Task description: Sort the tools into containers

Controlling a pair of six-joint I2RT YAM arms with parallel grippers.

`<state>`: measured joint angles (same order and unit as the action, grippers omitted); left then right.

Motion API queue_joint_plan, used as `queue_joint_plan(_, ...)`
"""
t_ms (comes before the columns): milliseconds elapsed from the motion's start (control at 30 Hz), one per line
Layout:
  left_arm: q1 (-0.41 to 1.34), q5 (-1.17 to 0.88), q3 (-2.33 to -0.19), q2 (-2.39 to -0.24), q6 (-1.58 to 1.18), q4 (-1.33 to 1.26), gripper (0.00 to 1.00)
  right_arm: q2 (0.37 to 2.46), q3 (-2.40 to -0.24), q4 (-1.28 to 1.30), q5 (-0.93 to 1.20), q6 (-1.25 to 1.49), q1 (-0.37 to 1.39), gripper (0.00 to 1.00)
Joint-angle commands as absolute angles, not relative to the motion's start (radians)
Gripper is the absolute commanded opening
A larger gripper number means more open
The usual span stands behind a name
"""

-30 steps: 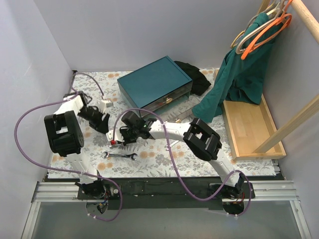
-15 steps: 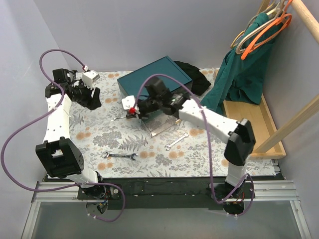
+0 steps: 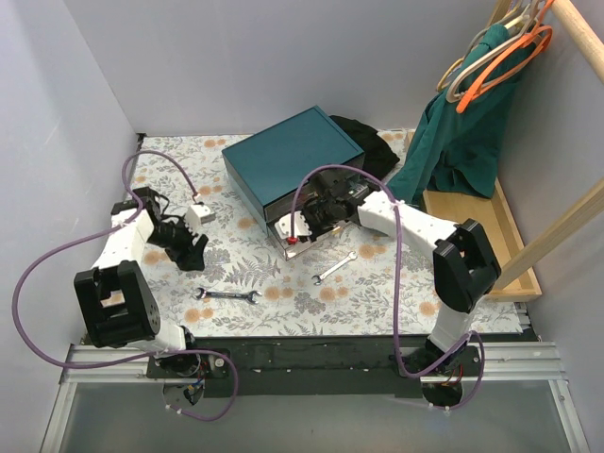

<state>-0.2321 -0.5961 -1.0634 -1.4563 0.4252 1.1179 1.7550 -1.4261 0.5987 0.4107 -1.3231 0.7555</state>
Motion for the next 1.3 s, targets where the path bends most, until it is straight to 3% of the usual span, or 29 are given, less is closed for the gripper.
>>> queue_joint_plan(0, -0.198, -0.566, -0.999, -1.367, 0.499, 1.046, 0.58, 1.727, -1.402, 0.478, 0.270, -1.347, 0.764, 0.96)
queue_joint_plan(133, -0.186, -0.520, -0.948, -1.318, 0.555, 1.029, 0.58, 1.589, -1.359, 0.419, 0.330, -1.212, 0.762, 0.99)
queue_joint_plan(367, -0.186, -0.387, -0.819, -1.247, 0.748, 1.003, 0.52, 1.369, -1.232, 0.182, 0.453, -0.572, 0.831, 0.99)
queue_joint_plan(467, -0.186, -0.371, -0.813, -1.267, 0.813, 0.992, 0.48, 1.294, -1.093, 0.089, 0.456, -0.438, 0.833, 0.99)
queue_joint_plan(633, -0.186, -0.371, -0.865, -1.359, 0.853, 0.977, 0.40, 1.261, -1.039, 0.147, 0.436, -0.399, 0.834, 0.99)
queue_joint_plan(1267, -0.169, -0.436, -0.706, -1.290, 1.060, 0.917, 0.35, 1.293, -1.040, 0.146, 0.391, -0.396, 0.833, 0.99)
